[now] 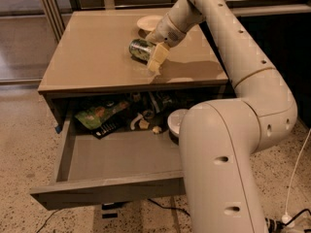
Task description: Place green can into top drawer
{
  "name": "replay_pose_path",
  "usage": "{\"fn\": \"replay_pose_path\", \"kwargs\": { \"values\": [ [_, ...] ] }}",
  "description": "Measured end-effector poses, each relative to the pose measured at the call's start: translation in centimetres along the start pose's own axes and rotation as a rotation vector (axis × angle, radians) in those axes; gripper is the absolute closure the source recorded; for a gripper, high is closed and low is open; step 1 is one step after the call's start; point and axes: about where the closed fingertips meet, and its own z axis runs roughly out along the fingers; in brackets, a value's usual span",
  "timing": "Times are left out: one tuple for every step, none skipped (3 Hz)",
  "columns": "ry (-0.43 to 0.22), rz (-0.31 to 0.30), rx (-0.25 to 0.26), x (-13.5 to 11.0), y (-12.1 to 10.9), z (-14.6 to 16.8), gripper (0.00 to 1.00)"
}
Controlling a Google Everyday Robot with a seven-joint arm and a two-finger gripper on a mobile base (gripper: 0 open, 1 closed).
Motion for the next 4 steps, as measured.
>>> {"fn": "replay_pose_path", "kwargs": {
  "values": [
    [-0.007, -0.031, -0.033, -1.3, 0.5, 1.1, 0.00],
    [-0.007, -0.031, -0.033, -1.3, 0.5, 1.1, 0.00],
    [-0.033, 0.015, -0.040, -2.2, -1.0, 3.1, 0.00],
    [-0.033, 0.015, -0.040, -2.2, -1.0, 3.1, 0.04]
  ]
}}
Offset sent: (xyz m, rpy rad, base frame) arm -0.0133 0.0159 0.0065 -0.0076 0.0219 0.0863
